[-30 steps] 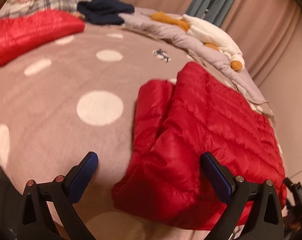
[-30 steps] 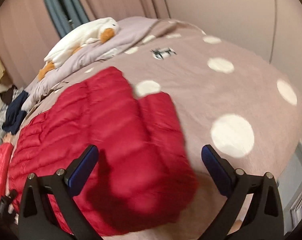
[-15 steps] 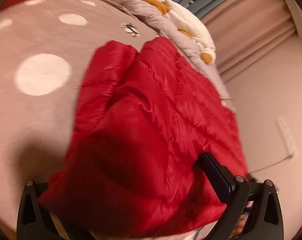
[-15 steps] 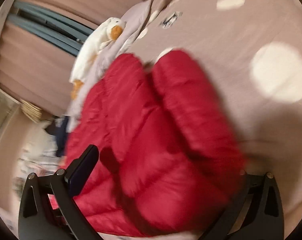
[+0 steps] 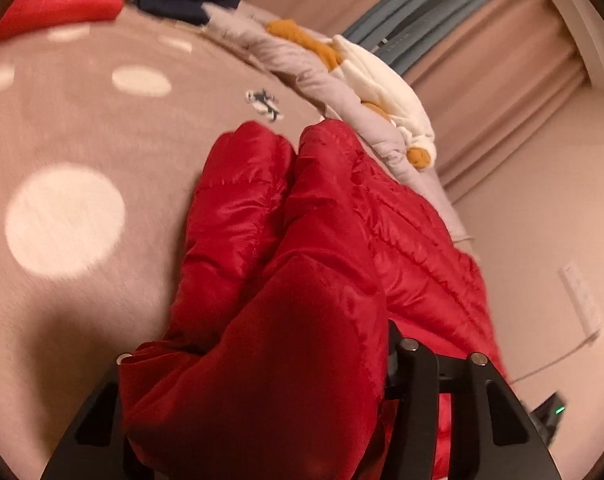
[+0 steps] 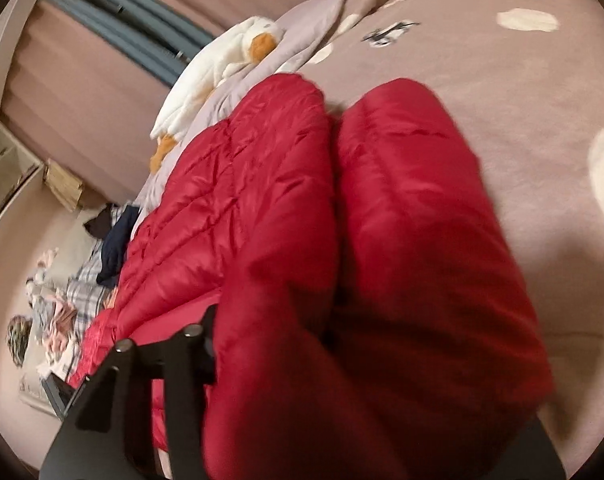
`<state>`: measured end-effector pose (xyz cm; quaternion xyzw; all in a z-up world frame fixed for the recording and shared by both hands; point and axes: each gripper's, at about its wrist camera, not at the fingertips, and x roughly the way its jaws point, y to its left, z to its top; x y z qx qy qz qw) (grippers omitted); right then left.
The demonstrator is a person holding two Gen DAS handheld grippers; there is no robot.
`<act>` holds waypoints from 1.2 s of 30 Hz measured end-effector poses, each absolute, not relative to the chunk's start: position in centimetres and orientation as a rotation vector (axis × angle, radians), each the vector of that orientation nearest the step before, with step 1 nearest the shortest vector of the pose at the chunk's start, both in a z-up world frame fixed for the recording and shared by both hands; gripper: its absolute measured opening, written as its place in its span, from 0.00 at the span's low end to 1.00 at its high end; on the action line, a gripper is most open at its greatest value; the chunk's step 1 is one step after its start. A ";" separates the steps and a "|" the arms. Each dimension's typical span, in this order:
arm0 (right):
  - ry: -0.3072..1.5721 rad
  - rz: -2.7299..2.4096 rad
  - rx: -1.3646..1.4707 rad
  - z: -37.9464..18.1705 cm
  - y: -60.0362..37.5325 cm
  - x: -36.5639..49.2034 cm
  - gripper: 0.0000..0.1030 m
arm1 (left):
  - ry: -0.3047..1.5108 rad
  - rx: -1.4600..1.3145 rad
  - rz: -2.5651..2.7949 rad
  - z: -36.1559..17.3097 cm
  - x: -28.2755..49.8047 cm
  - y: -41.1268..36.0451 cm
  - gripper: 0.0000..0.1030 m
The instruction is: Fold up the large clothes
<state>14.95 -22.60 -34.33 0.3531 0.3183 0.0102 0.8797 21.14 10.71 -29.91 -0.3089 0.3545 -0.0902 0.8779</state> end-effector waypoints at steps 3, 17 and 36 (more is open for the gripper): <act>0.689 0.047 0.699 -34.1 -20.6 15.9 0.49 | 0.712 -0.498 -0.104 -28.4 20.8 11.1 0.45; 0.734 0.093 0.497 -34.5 -16.8 20.0 0.49 | 0.549 0.014 0.076 -23.1 18.8 7.0 0.39; 0.682 -0.125 0.449 -30.1 -20.5 15.0 0.99 | 0.511 -0.122 -0.464 -16.4 17.4 0.5 0.80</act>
